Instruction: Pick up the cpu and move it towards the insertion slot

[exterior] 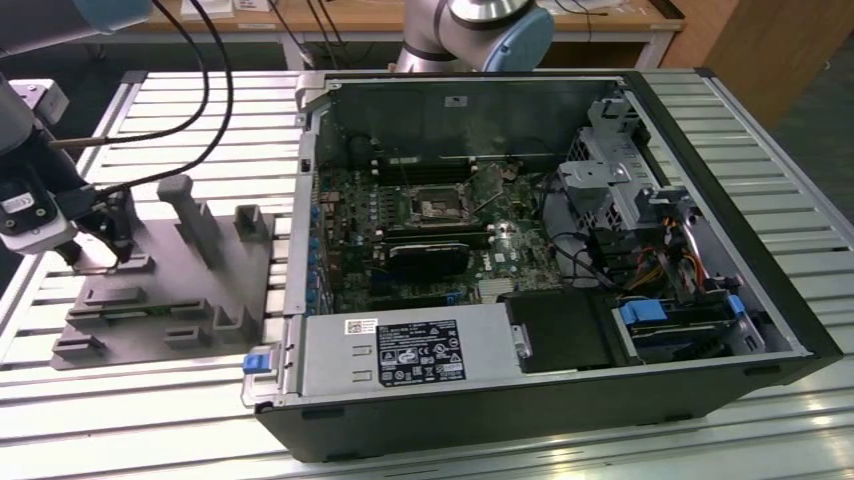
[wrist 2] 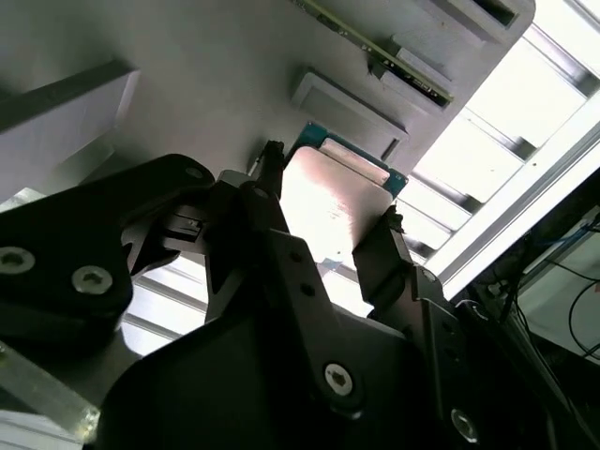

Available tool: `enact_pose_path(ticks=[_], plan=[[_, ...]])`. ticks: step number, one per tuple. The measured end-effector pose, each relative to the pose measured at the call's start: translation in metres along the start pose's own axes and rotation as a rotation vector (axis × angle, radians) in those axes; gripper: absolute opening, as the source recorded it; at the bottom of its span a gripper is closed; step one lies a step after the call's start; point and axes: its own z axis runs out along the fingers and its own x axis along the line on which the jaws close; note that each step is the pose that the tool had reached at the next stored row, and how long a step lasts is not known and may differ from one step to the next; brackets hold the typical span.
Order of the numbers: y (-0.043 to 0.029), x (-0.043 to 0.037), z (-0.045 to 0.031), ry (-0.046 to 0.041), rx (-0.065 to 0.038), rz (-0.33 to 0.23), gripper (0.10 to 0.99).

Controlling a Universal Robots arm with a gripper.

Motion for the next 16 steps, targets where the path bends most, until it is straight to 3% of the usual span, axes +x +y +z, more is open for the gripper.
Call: enact_pose_path(ticks=[16], plan=[[0.0004, 0.0000, -0.0120, 0.0000, 0.000, 0.000, 0.545]])
